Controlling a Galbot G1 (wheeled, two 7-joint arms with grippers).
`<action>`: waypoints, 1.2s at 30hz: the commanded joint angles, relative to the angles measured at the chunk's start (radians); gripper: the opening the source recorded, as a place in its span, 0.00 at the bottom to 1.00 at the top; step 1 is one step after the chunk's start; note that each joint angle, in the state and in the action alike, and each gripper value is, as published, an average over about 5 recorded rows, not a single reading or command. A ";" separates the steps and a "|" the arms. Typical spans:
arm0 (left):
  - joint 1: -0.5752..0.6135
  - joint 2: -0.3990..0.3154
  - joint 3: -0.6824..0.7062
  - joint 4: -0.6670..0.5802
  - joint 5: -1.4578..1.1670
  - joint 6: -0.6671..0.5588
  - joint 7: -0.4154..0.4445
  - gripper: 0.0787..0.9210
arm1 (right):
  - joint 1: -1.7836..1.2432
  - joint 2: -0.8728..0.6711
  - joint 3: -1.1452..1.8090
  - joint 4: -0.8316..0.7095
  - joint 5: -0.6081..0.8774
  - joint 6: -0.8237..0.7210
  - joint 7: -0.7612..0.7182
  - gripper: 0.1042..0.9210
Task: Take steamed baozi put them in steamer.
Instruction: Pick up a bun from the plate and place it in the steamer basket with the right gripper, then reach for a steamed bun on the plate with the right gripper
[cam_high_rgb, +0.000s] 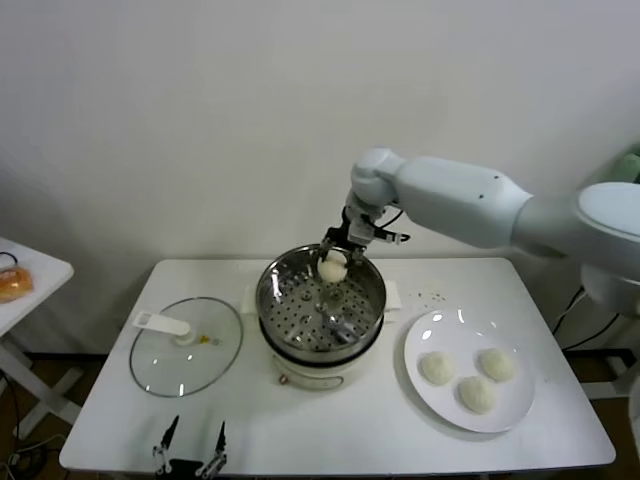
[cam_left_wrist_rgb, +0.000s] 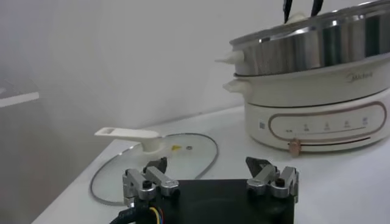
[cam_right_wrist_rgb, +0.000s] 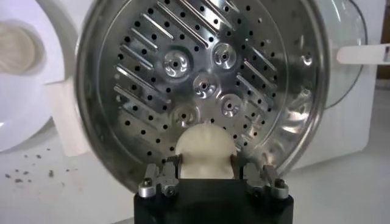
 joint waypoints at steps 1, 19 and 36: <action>-0.002 -0.001 -0.001 0.010 -0.001 -0.001 0.000 0.88 | -0.090 0.081 0.047 -0.159 -0.071 0.098 0.027 0.57; 0.004 -0.001 0.004 0.000 0.004 -0.003 -0.001 0.88 | -0.046 0.097 0.065 -0.192 0.058 0.125 0.023 0.87; 0.022 0.007 0.011 -0.012 0.022 0.001 0.001 0.88 | 0.406 -0.418 -0.495 0.263 0.720 -0.644 -0.102 0.88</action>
